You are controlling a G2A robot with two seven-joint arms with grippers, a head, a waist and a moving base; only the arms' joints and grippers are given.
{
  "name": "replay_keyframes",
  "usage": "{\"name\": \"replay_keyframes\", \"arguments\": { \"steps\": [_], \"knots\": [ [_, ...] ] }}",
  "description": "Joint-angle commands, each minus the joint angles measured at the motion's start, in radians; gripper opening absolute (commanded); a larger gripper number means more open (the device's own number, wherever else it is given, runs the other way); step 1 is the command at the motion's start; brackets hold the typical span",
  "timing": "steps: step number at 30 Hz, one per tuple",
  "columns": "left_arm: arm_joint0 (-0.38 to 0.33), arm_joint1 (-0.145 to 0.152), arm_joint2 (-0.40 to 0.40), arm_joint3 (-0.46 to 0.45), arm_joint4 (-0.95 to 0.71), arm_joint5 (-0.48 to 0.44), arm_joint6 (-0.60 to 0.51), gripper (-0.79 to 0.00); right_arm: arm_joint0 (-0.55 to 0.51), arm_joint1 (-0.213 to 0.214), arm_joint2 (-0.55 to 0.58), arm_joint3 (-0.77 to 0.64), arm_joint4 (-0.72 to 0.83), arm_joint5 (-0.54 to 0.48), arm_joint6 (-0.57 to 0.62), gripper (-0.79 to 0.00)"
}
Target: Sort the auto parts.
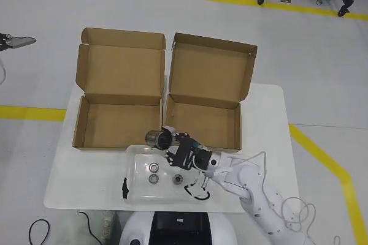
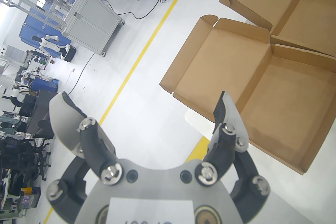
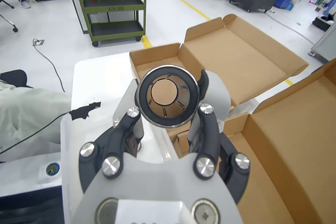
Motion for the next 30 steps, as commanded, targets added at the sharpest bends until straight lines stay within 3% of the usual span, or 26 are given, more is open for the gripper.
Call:
{"name": "replay_keyframes", "arguments": {
  "steps": [1, 21, 30],
  "knots": [
    [0.0, 0.0, 0.0, 0.0, 0.0, 0.0, 0.0, 0.0, 0.005, 0.0, 0.01, -0.007, 0.002, 0.009, -0.02, -0.785],
    [0.0, 0.0, 0.0, 0.0, 0.0, 0.0, 0.0, 0.0, -0.017, 0.019, 0.139, -0.081, 0.064, -0.015, -0.242, -0.785],
    [0.0, 0.0, 0.0, 0.0, 0.0, 0.0, 0.0, 0.0, 0.014, 0.02, 0.158, -0.084, 0.094, -0.025, -0.252, -0.785]
  ]
}}
